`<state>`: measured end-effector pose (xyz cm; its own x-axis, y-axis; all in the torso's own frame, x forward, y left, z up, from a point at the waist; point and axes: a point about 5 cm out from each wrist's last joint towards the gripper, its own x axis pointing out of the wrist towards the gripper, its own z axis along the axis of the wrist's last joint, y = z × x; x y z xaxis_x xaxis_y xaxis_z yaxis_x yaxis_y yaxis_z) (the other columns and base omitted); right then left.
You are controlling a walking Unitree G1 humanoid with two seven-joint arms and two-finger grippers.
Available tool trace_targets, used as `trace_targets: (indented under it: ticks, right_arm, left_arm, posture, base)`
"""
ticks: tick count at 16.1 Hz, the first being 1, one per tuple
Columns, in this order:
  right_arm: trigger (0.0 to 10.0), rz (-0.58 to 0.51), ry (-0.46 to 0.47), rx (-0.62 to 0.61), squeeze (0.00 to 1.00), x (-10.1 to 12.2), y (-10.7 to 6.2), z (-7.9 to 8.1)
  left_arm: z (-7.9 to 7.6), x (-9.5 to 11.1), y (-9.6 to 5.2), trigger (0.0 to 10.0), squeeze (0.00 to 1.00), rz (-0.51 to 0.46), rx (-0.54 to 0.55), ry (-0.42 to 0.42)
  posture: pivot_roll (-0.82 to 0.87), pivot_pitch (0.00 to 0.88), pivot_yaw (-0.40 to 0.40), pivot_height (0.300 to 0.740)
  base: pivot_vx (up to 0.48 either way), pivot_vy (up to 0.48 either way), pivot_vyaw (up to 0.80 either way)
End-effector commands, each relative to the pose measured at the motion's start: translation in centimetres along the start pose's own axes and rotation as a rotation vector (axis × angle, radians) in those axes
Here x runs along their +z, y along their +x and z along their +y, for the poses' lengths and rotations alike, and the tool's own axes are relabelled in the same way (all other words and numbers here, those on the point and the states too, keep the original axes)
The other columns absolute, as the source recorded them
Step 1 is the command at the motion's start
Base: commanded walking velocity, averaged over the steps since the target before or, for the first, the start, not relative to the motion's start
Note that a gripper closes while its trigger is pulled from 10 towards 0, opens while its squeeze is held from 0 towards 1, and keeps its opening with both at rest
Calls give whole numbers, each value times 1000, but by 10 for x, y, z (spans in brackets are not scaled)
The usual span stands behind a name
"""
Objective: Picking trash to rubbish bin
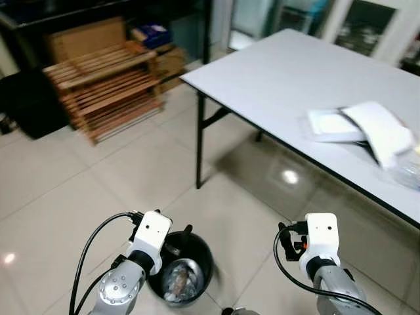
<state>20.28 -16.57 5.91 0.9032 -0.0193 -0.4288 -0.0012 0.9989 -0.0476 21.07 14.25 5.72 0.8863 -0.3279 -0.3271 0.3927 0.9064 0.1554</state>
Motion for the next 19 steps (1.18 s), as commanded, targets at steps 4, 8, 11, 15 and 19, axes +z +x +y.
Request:
trace_targets:
  ticks: [4, 8, 11, 15, 19]
  right_arm:
    - [10000, 17, -64, 8, 0, -2, 1, -1]
    - [10000, 53, -74, 34, 0, -5, 6, 2]
    - [10000, 57, -81, 37, 0, -3, 8, 2]
    - [10000, 64, -90, 36, 0, -3, 10, 1]
    - [10000, 66, -101, 30, 0, -3, 11, 0]
  left_arm:
    - [0, 1, 0, 10000, 0, 9, 12, -2]
    - [-1, 6, 2, 10000, 0, 4, 4, 0]
    - [-2, 6, 4, 10000, 0, 8, 7, -2]
    - [-2, 7, 5, 10000, 0, 10, 3, 0]
    - [-2, 7, 6, 10000, 0, 9, 6, -1]
  posture:
    - [-10, 20, -9, 740]
    - [-2, 24, -16, 740]
    - [-4, 27, -18, 740]
    - [-7, 27, -18, 740]
    - [-11, 24, -17, 740]
  base:
    - [0, 0, -600]
    - [0, 0, 0]
    - [-97, 0, 0]
    - [-298, 0, 0]
    - [-305, 0, 0]
